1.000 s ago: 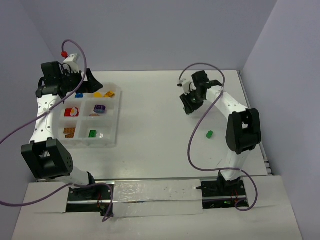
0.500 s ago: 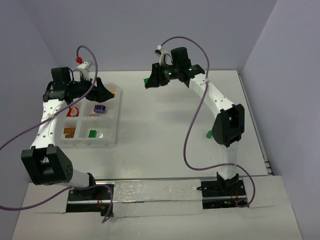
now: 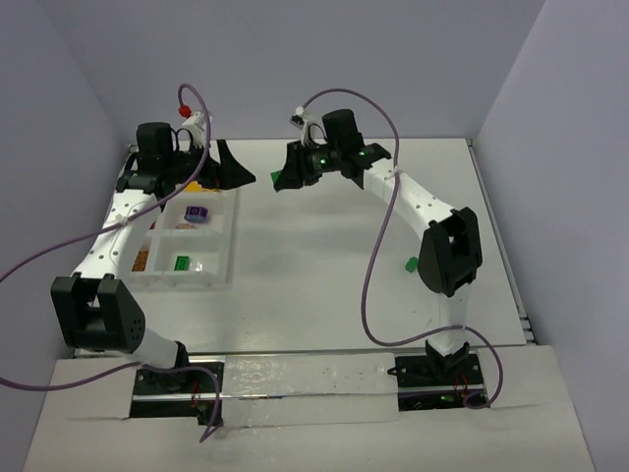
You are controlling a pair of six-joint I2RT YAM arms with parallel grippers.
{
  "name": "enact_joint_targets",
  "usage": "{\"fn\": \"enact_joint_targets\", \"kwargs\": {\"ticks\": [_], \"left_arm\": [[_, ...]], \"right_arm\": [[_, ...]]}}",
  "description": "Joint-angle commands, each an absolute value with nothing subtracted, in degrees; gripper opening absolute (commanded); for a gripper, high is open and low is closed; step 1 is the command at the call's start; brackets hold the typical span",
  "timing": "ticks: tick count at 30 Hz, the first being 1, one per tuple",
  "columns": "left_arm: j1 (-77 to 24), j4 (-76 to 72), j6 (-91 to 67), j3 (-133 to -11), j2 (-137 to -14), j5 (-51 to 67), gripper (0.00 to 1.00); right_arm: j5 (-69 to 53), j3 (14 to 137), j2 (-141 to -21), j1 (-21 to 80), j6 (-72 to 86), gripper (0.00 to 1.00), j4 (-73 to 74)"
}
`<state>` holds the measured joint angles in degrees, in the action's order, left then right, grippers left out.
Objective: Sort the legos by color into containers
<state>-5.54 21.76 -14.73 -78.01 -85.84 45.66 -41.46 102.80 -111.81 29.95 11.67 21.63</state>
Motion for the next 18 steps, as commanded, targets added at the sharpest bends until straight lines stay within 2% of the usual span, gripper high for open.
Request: {"fn": "enact_joint_targets", "kwargs": {"ticks": [1, 11, 18], "left_arm": [[-5.9, 19.8, -21.4, -81.8, -87.3, 49.5, 0.99], [-7.9, 28.4, -15.3, -83.2, -90.3, 52.1, 0.94], [-7.9, 20.9, -18.8, -79.0, -86.1, 55.9, 0.93]], "right_arm": [[-32.9, 97.8, -102.2, 32.7, -1.6, 0.0, 17.3], [-24.9, 96.3, -99.1, 38.7, -12.4, 0.0, 16.6], [-23.4, 98.6, -100.6, 40.3, -14.2, 0.0, 19.5]]}}
